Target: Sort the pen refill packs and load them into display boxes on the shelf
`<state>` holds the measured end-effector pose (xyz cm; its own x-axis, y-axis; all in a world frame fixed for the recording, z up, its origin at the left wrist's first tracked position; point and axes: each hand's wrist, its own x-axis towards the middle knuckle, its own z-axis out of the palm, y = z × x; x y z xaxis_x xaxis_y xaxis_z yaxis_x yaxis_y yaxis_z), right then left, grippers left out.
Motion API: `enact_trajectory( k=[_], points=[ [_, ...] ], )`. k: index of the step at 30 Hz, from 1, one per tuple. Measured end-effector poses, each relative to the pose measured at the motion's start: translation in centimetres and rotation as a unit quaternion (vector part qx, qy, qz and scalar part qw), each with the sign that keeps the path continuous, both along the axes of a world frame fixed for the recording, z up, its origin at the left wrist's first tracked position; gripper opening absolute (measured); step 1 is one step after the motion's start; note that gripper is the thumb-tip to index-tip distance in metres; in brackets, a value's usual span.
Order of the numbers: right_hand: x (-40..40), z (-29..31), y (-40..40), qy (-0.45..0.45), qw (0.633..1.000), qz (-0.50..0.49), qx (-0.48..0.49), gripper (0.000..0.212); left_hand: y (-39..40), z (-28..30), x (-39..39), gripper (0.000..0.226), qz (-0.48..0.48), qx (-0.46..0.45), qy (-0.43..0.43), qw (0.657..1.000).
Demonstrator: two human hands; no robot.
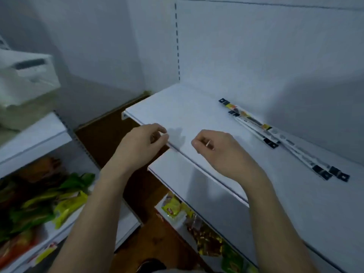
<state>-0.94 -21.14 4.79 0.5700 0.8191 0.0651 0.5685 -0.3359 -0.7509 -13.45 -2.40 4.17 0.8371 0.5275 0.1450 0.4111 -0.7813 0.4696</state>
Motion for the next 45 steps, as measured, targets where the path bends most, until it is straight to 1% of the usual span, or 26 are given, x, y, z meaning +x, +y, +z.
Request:
enact_trajectory(
  k=[2,4,6,8,9,10,13,16,18,20,22,25,28,30,32,34,35,37,38,39,41,42,43,45],
  points=[
    [2.4,-0.2,-0.6,-0.049,0.993,-0.1,0.041,0.032,0.1,0.8,4.8,0.018,-0.061,0.021,-0.033,0.997],
    [4.8,-1.0,-1.2,-0.111,0.966,-0.217,0.091,0.038,0.1,0.7,9.6,0.02,-0.125,0.047,-0.071,0.989],
    [6.9,-2.3,-2.1,-0.157,0.923,-0.322,0.137,0.034,-0.2,-0.3,13.7,0.019,-0.189,0.056,-0.113,0.974],
    [8.3,-3.6,-3.4,-0.194,0.884,-0.398,0.151,0.022,-0.8,-1.4,17.5,0.011,-0.262,0.053,-0.136,0.954],
    [8.8,-4.2,-4.0,-0.208,0.865,-0.431,0.15,0.015,-1.1,-1.9,19.4,0.009,-0.3,0.057,-0.142,0.941],
    [9.1,-5.0,-4.7,-0.219,0.847,-0.462,0.144,0.009,-1.4,-2.4,21.2,0.015,-0.336,0.066,-0.143,0.929],
    [9.9,-7.3,-6.5,-0.247,0.808,-0.527,0.096,0.016,-2.7,-3.9,25.9,0.039,-0.415,0.111,-0.12,0.895],
    [10.4,-8.7,-7.1,-0.252,0.78,-0.571,0.047,0.023,-3.3,-6.3,27.3,0.045,-0.432,0.108,-0.105,0.889],
    [10.7,-8.8,-7.0,-0.267,0.771,-0.578,0.016,0.023,-3.1,-7.6,27.5,0.052,-0.441,0.094,-0.091,0.888],
    [11.0,-9.0,-6.8,-0.272,0.771,-0.576,-0.02,0.026,-2.7,-7.8,28.0,0.053,-0.442,0.078,-0.073,0.891],
    [11.2,-9.4,-6.7,-0.274,0.775,-0.568,-0.051,0.027,-2.5,-7.5,28.5,0.042,-0.439,0.069,-0.064,0.894],
    [11.2,-9.7,-7.2,-0.286,0.778,-0.554,-0.073,0.026,-2.6,-7.3,28.5,0.031,-0.439,0.07,-0.082,0.892],
    [10.9,-9.4,-7.5,-0.304,0.781,-0.543,-0.05,0.024,-2.4,-7.0,28.2,0.033,-0.447,0.038,-0.106,0.887],
    [10.6,-9.2,-7.4,-0.309,0.781,-0.542,-0.038,0.024,-2.5,-6.6,28.2,0.032,-0.463,0.015,-0.139,0.875],
    [10.4,-9.3,-7.5,-0.296,0.78,-0.55,-0.033,0.032,-2.7,-6.1,27.7,0.027,-0.456,0.012,-0.164,0.874],
    [9.9,-9.2,-7.7,-0.289,0.78,-0.555,-0.035,0.038,-2.5,-5.9,27.1,0.025,-0.45,0.011,-0.154,0.88],
    [9.5,-8.9,-7.7,-0.289,0.778,-0.557,-0.025,0.037,-2.4,-6.0,26.9,0.023,-0.455,0.013,-0.14,0.879],
    [8.5,-8.3,-7.2,-0.28,0.773,-0.569,0.02,0.026,-2.3,-6.1,26.6,0.022,-0.472,0.024,-0.105,0.875],
    [8.1,-8.0,-6.7,-0.263,0.78,-0.566,0.048,0.02,-2.3,-6.0,26.6,0.022,-0.474,0.031,-0.097,0.874],
    [7.8,-7.9,-6.3,-0.239,0.796,-0.552,0.066,0.015,-2.3,-5.8,26.6,0.022,-0.467,0.034,-0.098,0.878],
    [7.5,-8.2,-5.4,-0.201,0.836,-0.507,0.061,0.012,-2.4,-5.3,26.5,0.022,-0.441,0.03,-0.113,0.89],
    [7.5,-8.4,-5.1,-0.197,0.849,-0.487,0.048,0.013,-2.3,-5.0,26.5,0.022,-0.432,0.031,-0.123,0.893],
    [7.6,-8.5,-5.0,-0.199,0.856,-0.475,0.039,0.015,-2.1,-4.7,26.4,0.024,-0.426,0.035,-0.132,0.894],
    [7.7,-8.4,-4.9,-0.209,0.853,-0.476,0.053,0.019,-1.8,-4.2,26.1,0.033,-0.418,0.033,-0.139,0.897]
  ],
)
